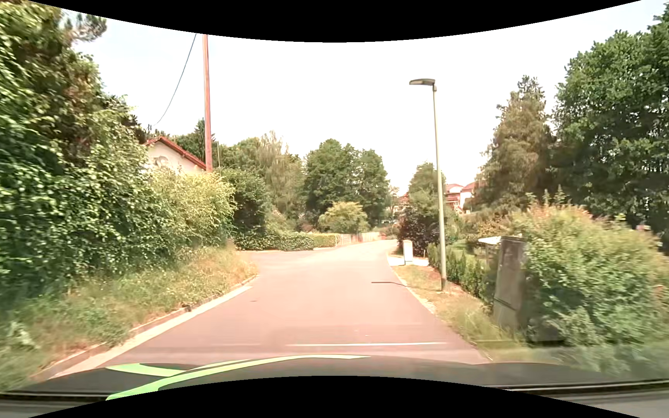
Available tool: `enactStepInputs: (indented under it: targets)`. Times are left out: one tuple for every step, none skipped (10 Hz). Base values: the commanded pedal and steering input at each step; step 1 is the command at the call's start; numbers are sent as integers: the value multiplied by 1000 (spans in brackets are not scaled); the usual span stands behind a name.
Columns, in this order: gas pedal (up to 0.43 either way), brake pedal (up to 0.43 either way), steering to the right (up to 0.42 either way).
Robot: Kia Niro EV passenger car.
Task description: Follow the waypoints while adhering to traffic rules and regulations
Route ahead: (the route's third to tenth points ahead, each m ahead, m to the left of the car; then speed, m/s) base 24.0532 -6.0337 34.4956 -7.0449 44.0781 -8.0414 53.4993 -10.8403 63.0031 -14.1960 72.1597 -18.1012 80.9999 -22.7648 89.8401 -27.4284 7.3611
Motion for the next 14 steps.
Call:
enactStepInputs:
  targets:
    - [28,0,0]
    - [28,0,1]
    - [28,0,3]
    - [28,0,6]
    - [28,0,9]
    - [28,0,11]
    - [28,0,14]
    - [28,0,16]
    - [28,0,18]
    - [28,0,21]
    - [28,0,23]
    - [28,0,25]
    - [28,0,29]
    - [28,0,30]
